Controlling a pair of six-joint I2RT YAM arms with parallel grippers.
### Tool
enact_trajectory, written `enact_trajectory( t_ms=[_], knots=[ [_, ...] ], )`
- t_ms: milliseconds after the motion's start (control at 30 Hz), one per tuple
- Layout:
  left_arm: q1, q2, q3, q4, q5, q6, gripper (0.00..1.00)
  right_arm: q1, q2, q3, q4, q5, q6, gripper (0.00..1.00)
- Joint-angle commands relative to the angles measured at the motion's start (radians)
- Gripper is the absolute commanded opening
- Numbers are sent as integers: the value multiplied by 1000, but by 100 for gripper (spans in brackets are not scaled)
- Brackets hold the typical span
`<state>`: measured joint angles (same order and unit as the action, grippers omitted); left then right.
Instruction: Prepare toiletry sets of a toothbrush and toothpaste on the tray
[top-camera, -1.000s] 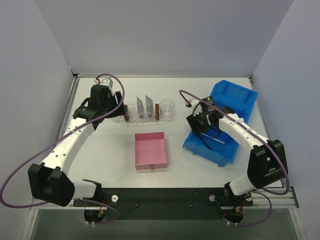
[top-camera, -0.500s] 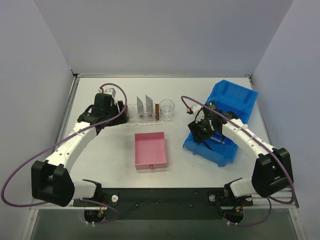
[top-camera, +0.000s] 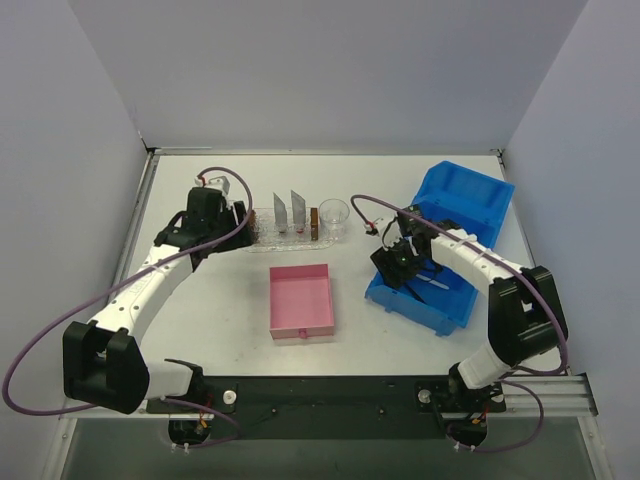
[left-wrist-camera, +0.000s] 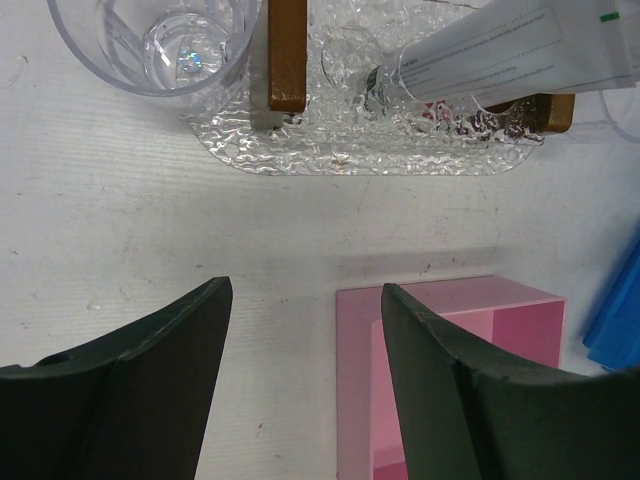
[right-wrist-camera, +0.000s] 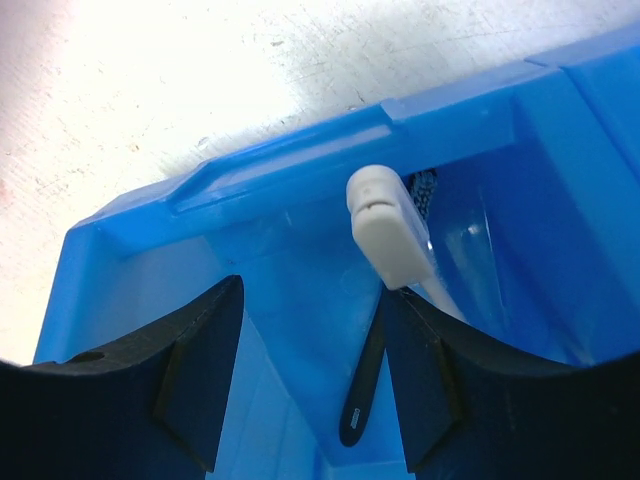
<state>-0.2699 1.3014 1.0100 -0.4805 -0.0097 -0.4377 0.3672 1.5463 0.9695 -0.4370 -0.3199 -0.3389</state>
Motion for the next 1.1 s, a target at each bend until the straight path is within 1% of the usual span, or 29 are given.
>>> enact_trajectory(
  t_ms=[0,167,267,367,400,433,467,533,567,633,667,733,867,1067],
  knots=[
    [18,-19,7,60,10,-9,72,3,29,25,12,-28,-34,53],
    [26,-17,9,63,10,-12,72,4,58,14,72,-8,-32,52],
    [32,-13,15,65,10,-15,72,4,66,2,101,8,-25,49],
    [34,-5,19,60,10,-18,72,7,66,-11,118,28,-12,38],
    [34,-4,19,59,10,-19,72,6,64,-14,119,36,-8,30],
    [35,-2,22,59,10,-19,72,6,60,-17,122,51,3,27],
    [34,2,22,57,10,-19,72,4,49,-23,126,62,9,20],
    [34,4,27,56,10,-21,72,1,32,-26,127,79,30,13],
    [35,9,27,56,33,-21,72,-1,9,-25,123,81,38,8],
    [34,13,29,52,36,-22,72,-5,-32,-17,113,88,61,4],
    [34,16,29,52,37,-27,72,-7,-49,-12,103,91,72,0],
    [35,18,30,51,39,-32,72,-16,-99,4,92,96,95,0],
    [34,18,25,56,36,-42,72,-66,-178,31,60,49,159,0],
    [32,13,7,100,33,-39,72,-93,-203,28,20,21,161,0]
  ],
)
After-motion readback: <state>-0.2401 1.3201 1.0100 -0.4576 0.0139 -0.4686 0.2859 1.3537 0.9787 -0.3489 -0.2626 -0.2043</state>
